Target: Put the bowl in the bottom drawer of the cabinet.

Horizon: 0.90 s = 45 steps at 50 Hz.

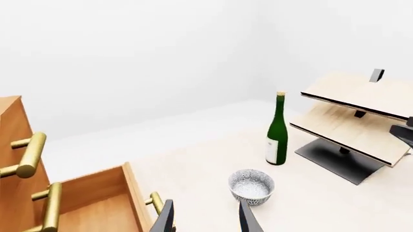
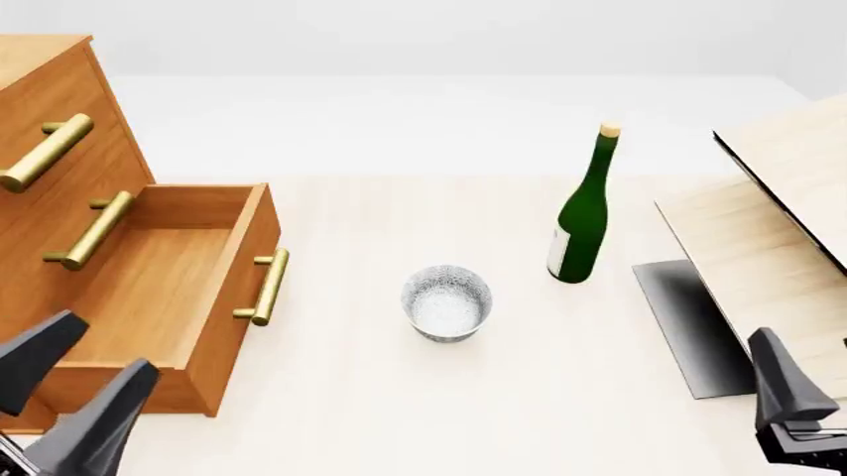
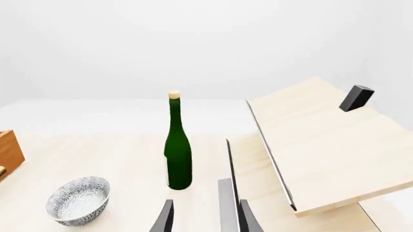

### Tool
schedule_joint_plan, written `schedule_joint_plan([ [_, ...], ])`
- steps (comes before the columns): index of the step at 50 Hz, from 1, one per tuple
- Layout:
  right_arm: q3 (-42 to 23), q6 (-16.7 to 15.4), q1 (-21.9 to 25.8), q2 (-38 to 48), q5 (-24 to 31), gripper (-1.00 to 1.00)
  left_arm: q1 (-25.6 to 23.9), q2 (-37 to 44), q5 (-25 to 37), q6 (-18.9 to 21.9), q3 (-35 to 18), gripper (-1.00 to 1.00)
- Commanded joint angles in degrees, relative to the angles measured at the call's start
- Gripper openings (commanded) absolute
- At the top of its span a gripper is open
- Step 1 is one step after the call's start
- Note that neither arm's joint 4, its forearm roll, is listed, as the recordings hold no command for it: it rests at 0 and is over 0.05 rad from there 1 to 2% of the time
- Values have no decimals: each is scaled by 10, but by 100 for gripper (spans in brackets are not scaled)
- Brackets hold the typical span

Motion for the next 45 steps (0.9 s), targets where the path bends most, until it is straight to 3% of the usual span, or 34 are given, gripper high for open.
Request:
schedule_joint_plan([
  [1,0,0,0,9,-8,100,-42,-1,-2,-15,2,100],
  [6,0,0,0,11,-11,100,-45,4,-3,-22,-6,100],
  [7,0,0,0,11,-11,100,-49,15,-11,-20,-7,100],
  [8,0,0,1,11,-11,100,-52,96,-31,-20,-44,100],
  [9,0,0,0,11,-11,100,-59,89,-49,-18,-24,100],
  [11,0,0,1,11,-11,100,-82,90,-31,-22,-65,100],
  [13,0,0,0,11,-11,100,-84,87,-34,-20,-65,100],
  [14,0,0,1,11,-11,100,-84,121,-29,-21,-103,100],
  [16,0,0,0,11,-11,100,-87,137,-53,-16,-89,100],
  [23,0,0,0,11,-11,100,-120,247,-98,-3,-139,100],
  [27,0,0,0,11,-11,100,-122,289,-103,-4,-170,100],
  [33,0,0,1,11,-11,100,-144,317,-91,-45,-217,100],
  [45,0,0,0,11,-11,100,-162,397,-72,-33,-294,100],
])
